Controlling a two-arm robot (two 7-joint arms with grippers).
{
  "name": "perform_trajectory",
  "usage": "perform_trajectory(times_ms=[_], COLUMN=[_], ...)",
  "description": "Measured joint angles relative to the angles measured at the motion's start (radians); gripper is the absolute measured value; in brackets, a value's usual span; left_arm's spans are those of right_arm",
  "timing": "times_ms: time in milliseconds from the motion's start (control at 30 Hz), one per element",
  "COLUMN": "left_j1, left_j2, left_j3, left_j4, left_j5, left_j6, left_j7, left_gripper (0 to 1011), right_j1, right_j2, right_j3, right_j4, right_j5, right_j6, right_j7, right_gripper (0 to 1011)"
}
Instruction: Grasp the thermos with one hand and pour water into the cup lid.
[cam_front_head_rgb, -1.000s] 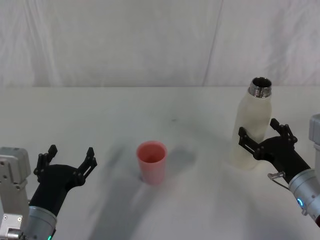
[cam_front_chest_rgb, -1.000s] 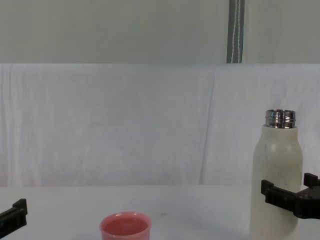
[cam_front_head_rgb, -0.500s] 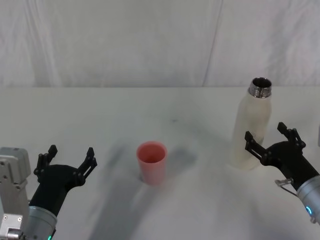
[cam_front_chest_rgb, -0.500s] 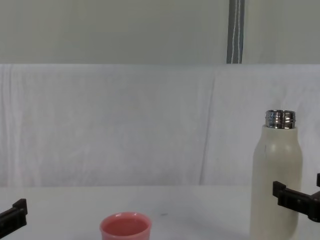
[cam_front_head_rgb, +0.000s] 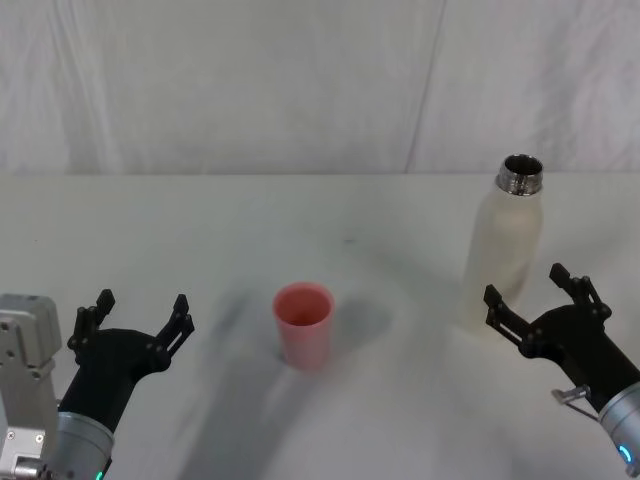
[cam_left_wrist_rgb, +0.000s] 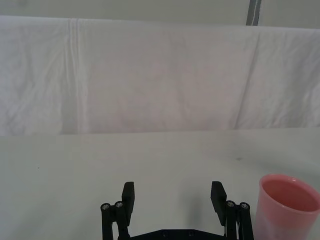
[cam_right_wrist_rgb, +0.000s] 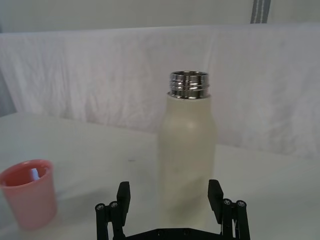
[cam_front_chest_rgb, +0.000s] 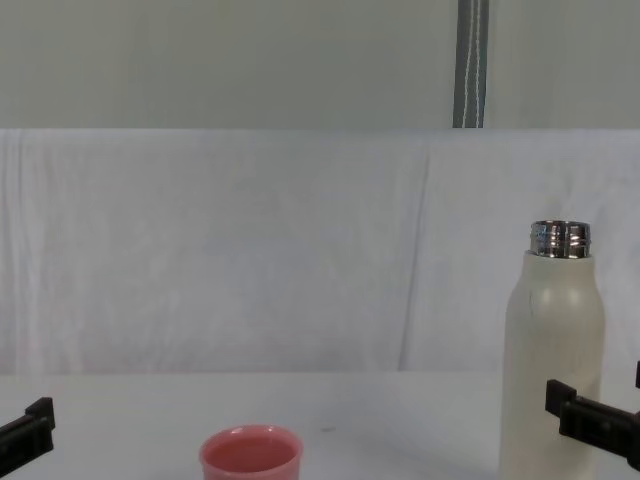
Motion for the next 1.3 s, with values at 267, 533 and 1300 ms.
perform_trajectory(times_ms=[267,533,1300], left_j1=[0.0,0.0,0.0], left_j2=[0.0,0.0,0.0], left_j3=[0.0,0.0,0.0], left_j4=[0.0,0.0,0.0], left_j5=[0.0,0.0,0.0], left_j6=[0.0,0.0,0.0], left_j7=[0.0,0.0,0.0], left_gripper=[1001,1001,1001], right_j1=[-0.03,-0.05,-0.035], right_j2=[0.003,-0.004,-0.033], right_j3=[-0.02,-0.049,-0.081], right_j4=[-0.009,0.006,0.09], right_j5=[0.01,0.004,-0.037], right_j6=[-0.016,-0.036,-0.084], right_j7=[0.014,0.015,0.003], right_gripper=[1001,1001,1001])
